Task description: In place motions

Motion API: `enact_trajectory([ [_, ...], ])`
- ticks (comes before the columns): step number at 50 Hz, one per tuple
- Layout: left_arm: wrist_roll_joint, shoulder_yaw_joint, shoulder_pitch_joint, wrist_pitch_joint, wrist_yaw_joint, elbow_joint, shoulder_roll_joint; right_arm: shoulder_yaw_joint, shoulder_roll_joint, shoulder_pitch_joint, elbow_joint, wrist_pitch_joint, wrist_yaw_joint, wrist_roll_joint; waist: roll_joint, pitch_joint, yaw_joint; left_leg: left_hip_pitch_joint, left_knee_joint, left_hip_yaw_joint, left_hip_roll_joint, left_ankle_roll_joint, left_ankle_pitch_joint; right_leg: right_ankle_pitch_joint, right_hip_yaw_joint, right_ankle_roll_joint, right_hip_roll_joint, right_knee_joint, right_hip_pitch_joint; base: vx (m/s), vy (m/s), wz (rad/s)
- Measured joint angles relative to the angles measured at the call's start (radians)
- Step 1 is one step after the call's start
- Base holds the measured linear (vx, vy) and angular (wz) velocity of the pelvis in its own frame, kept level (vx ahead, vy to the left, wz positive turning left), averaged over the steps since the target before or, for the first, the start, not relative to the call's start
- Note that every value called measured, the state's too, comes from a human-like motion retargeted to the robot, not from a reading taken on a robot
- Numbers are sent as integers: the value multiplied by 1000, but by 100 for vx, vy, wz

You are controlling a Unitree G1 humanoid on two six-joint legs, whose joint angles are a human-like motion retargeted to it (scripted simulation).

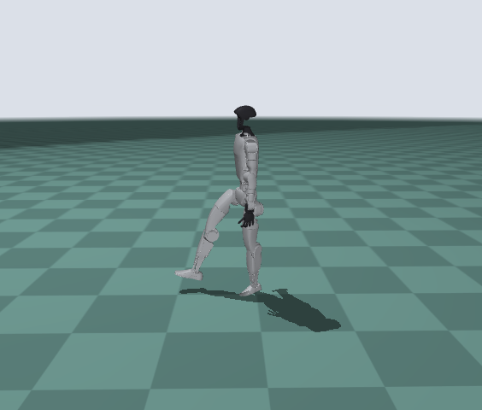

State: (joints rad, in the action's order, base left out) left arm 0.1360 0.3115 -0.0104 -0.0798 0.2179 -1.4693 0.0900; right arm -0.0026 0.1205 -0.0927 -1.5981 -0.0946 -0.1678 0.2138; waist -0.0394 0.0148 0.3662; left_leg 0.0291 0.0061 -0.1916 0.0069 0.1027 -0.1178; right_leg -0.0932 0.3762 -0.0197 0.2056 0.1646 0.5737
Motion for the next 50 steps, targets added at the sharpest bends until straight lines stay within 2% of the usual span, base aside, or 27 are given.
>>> enact_trajectory([
  [3, 19, 9, 17, -2, 8, -14, -2, 0, 6, 7, -5, -3, -4, 6, 28, -32, -73, 5, -10, -52, -33, -7, -7, -9, -17, 33, -8, 43, -95, 0, 7, -69],
  [7, 43, 27, 68, -6, 5, -46, -1, 0, 5, 22, 6, -11, 15, 17, 26, -90, -136, -21, -15, -97, -37, -25, -14, -28, -15, 74, -36, 142, -243, -8, 9, -40],
  [10, 52, 39, 113, -10, -7, -87, 1, 8, 0, 34, 36, -15, 53, 26, -56, -94, 32, -71, 7, 80, 14, -40, 3, -37, 128, 142, -78, 154, -416, -16, 15, 185],
  [12, 62, 58, 130, -22, -12, -122, 13, 24, 0, 53, 55, -10, 64, 36, -27, -123, -56, -64, 2, -23, -10, -45, -9, 118, 63, 101, -103, 126, -463, -20, 18, -129],
  [13, 67, 59, 141, -30, -15, -138, 18, 27, -1, 57, 63, -7, 63, 38, -12, -136, -64, -62, 1, -34, -30, -46, -11, 130, 67, 65, -104, 53, -482, -18, 17, -100],
  [15, 77, 59, 155, -51, -23, -173, 32, 28, -3, 66, 71, -7, 45, 41, 29, -173, -104, -59, -8, -75, -74, -48, -8, 89, 37, 34, -106, -57, -497, -12, 16, -81],
  [18, 65, 55, 148, -71, -51, -191, 19, 3, -3, 95, 85, -12, 13, 38, 34, -190, -173, -71, -11, -110, -76, -50, -1, 55, 2, 53, -104, -108, -490, -28, 16, -52],
  [23, 8, 80, 151, -29, 3, -128, -20, 49, 2, 133, 146, 10, -3, 19, 17, -164, -153, -61, -13, -116, -63, -62, 2, 53, -1, 39, -122, -124, -497, -26, 9, -3],
  [29, 0, 41, 98, -19, -54, -92, -46, 45, -5, 134, 158, 20, -12, 7, -2, -164, -144, -62, -17, -95, -52, -73, 12, 62, 23, 29, -130, -118, -500, -11, 11, 18],
  [38, 34, -18, 47, -17, -9, -39, -46, 45, -5, 97, 56, 2, -9, 38, -15, -191, -151, -63, -23, -99, -33, -103, 16, 68, 24, 13, -149, -119, -491, -5, 6, -5],
  [50, 52, 8, 85, -37, 18, -64, -19, -10, 16, 42, -14, -21, 17, 46, -72, -226, -96, -94, -15, -113, 15, -132, 14, 85, 9, -6, -187, -103, -453, -11, 12, -9],
])
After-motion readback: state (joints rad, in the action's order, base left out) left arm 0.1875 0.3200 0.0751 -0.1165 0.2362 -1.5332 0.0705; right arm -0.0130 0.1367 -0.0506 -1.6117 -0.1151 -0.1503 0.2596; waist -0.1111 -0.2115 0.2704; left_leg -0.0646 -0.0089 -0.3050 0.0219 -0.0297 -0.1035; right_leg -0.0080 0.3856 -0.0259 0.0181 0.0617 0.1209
